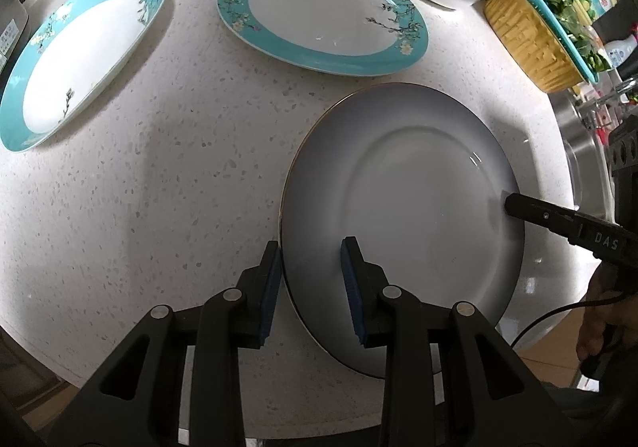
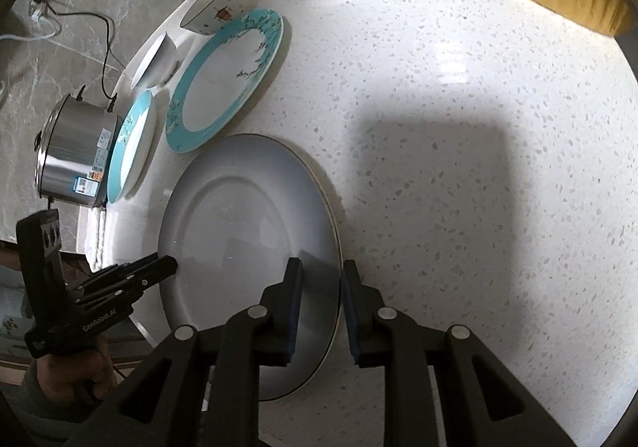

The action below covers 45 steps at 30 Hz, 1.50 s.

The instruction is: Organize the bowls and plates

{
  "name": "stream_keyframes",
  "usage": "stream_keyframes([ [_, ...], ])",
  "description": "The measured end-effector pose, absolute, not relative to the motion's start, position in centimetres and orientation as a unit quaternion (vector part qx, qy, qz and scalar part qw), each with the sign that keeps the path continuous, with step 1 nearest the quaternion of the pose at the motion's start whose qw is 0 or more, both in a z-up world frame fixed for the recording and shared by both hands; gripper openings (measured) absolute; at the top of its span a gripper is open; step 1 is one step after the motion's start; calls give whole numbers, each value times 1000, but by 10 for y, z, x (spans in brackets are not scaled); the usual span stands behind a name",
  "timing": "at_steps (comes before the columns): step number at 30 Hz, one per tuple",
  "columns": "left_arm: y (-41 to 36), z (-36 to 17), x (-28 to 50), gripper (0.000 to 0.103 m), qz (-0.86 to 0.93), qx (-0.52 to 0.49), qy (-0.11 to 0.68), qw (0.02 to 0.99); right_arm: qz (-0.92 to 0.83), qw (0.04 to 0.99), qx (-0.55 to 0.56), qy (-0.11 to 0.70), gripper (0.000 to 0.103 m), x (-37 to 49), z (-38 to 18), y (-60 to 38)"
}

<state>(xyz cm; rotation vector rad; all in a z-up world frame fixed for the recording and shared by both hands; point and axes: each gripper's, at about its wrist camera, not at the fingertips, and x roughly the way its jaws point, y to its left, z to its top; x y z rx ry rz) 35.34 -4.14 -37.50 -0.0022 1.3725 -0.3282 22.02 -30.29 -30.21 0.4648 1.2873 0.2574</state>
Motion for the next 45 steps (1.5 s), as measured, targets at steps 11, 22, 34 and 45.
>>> stream_keyframes([
  [11,-34,-373,352,29,-151,-21,629,762,115,775,197,590,27,222,-301,-297],
  [22,6,-305,385,75,-165,-62,544,820,95,825,221,512,80,237,-242,-310],
  [34,-7,-304,455,79,-181,-128,540,812,139,845,221,466,83,308,-200,-297],
  [45,-11,-342,479,79,-113,-162,569,798,202,788,276,511,68,391,-260,-314],
])
